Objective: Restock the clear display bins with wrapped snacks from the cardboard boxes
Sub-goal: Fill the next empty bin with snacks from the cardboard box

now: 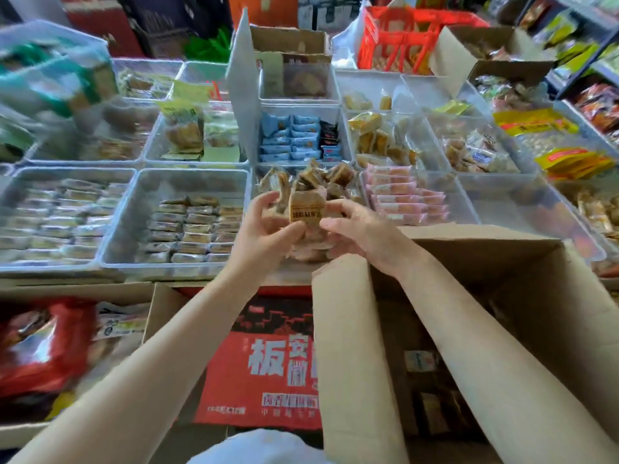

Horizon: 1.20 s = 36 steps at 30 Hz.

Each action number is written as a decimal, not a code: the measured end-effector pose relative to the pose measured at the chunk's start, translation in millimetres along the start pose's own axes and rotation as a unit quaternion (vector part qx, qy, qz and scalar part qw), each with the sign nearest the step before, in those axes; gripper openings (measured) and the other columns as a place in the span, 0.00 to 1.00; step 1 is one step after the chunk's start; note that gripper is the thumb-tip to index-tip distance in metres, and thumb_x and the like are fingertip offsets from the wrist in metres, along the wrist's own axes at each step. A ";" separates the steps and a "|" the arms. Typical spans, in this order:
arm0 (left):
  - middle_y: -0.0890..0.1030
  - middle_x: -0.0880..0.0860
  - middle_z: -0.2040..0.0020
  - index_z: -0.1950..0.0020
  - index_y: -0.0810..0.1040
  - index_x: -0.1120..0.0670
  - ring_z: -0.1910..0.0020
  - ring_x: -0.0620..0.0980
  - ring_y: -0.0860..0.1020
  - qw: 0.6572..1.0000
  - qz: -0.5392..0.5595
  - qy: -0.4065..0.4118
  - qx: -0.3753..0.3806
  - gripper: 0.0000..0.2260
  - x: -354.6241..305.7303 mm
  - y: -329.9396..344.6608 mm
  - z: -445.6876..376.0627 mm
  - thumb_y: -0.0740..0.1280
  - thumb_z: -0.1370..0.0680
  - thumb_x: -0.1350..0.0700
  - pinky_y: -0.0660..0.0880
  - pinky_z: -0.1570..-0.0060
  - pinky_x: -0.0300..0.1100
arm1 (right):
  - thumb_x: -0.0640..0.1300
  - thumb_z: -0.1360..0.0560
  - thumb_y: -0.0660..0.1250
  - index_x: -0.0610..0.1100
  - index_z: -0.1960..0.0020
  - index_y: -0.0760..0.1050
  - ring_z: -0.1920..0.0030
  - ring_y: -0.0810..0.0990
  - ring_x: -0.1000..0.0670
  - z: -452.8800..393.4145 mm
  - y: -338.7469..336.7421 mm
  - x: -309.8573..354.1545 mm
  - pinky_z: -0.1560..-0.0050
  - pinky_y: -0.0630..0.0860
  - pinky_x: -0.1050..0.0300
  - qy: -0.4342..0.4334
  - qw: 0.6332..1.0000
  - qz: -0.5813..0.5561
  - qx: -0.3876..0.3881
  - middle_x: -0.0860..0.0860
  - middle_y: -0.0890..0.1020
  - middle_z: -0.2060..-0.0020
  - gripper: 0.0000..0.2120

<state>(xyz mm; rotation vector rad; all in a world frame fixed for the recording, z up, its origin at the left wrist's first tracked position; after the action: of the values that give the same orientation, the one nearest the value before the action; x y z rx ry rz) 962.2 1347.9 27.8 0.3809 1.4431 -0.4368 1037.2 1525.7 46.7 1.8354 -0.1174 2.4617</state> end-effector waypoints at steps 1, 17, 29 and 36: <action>0.84 0.53 0.54 0.29 0.66 0.47 0.61 0.42 0.82 1.000 -0.004 0.009 0.005 0.27 1.6 -19.3 -5.5 0.73 0.23 0.62 0.76 0.63 0.33 | 0.44 0.20 0.68 0.48 0.37 0.75 0.50 0.84 0.49 -11.1 14.0 2.7 0.47 0.81 0.50 -0.001 1.000 0.005 0.005 0.49 0.85 0.50 0.12; 0.77 0.59 0.37 0.26 0.69 0.56 0.37 0.62 0.73 0.812 -0.579 -0.051 -0.040 0.35 159.1 -266.3 -99.5 0.60 0.29 0.39 0.70 0.40 0.58 | 0.48 0.26 0.75 0.47 0.44 0.78 0.50 0.84 0.47 -213.6 114.3 -13.7 0.46 0.82 0.44 0.066 0.962 0.191 -0.183 0.49 0.85 0.50 0.13; 0.77 0.54 0.36 0.26 0.69 0.54 0.35 0.56 0.71 0.805 -0.581 -0.095 -0.074 0.30 185.4 -273.5 -119.2 0.56 0.25 0.41 0.68 0.40 0.53 | 0.38 0.21 0.62 0.42 0.40 0.72 0.42 0.76 0.42 -388.7 160.9 -59.8 0.47 0.73 0.49 -0.053 0.623 0.777 -0.075 0.44 0.78 0.44 0.09; 0.80 0.53 0.43 0.33 0.76 0.55 0.41 0.56 0.74 0.811 -0.570 -0.105 -0.071 0.24 187.2 -273.4 -121.5 0.60 0.25 0.45 0.71 0.46 0.52 | 0.32 0.23 0.63 0.41 0.32 0.68 0.41 0.75 0.39 -419.7 180.1 -97.9 0.46 0.74 0.47 0.014 0.637 0.769 -0.058 0.40 0.73 0.39 0.21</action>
<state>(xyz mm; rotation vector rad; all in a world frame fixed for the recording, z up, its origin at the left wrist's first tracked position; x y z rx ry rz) 733.8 1162.1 -166.7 -0.7193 1.3395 -1.2757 646.9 1388.6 -170.2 1.7606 -2.7605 2.8280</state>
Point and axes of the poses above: each hand's wrist, its own z-axis away from the middle knuckle, its own y-axis out of the palm, x = y × z, the point moved 1 cm from there along -z, towards the middle knuckle
